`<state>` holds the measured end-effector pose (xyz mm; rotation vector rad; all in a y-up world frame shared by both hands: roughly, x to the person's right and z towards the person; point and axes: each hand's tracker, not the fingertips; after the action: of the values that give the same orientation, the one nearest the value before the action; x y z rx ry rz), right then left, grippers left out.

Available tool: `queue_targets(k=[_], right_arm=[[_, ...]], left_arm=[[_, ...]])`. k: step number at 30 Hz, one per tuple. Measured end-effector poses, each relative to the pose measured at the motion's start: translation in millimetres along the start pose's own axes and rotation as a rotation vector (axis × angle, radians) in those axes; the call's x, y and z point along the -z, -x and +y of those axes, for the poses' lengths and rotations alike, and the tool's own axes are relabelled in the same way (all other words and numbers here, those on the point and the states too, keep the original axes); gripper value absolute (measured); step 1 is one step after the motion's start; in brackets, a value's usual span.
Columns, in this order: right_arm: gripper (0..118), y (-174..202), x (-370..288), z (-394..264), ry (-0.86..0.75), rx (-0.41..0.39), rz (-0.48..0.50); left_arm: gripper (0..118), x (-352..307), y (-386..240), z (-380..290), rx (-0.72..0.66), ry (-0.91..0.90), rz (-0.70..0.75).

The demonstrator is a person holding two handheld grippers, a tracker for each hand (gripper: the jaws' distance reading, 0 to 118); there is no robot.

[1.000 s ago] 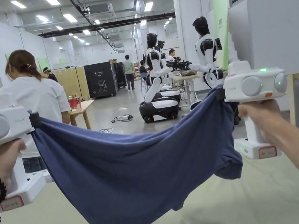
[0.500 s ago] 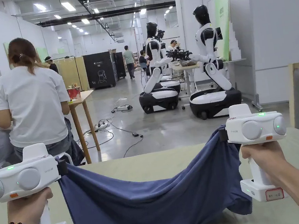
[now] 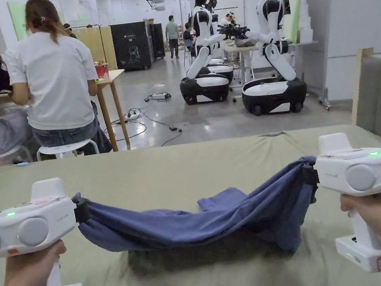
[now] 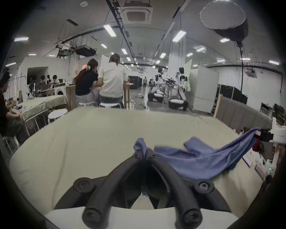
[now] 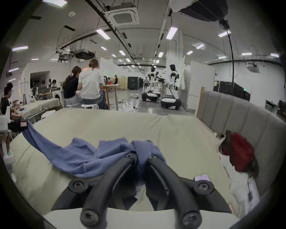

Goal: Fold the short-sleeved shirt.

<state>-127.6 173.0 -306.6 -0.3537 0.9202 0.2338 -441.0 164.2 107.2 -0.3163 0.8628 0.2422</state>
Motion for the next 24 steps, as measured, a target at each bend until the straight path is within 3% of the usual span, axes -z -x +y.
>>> queue_targets(k=[10, 17, 19, 20, 21, 22, 23, 24], right_arm=[[8, -9.9, -6.1, -127.0, 0.276, -0.028, -0.077], [9, -18.5, 3.2, -161.9, 0.361, -0.006, -0.073], [15, -12.4, 1.9, -158.6, 0.356, -0.020, -0.076], [28, -11.2, -1.1, -154.6, 0.350, -0.023, -0.075], [61, -9.6, -4.2, -149.8, 0.332, -0.023, -0.080], [88, -8.9, -7.9, -144.2, 0.311, -0.013, -0.091], [111, -8.1, -11.1, -139.2, 0.292, 0.002, -0.098], [118, -11.1, -11.6, -133.3, 0.248, 0.024, -0.102]], left_arm=[[1, -8.6, 21.9, -129.3, -0.011, 0.220, 0.055], [1, 6.5, 40.8, -142.2, -0.050, 0.269, 0.061], [3, 3.4, 31.5, -133.3, -0.034, 0.262, 0.058], [9, 4.0, 30.7, -129.8, -0.032, 0.260, 0.055], [32, 5.0, 29.4, -123.9, -0.034, 0.263, 0.056], [64, 3.6, 23.5, -118.4, -0.039, 0.263, 0.057], [93, 3.6, 21.5, -113.9, -0.043, 0.263, 0.058], [118, 2.3, 19.5, -108.6, -0.048, 0.249, 0.051]])
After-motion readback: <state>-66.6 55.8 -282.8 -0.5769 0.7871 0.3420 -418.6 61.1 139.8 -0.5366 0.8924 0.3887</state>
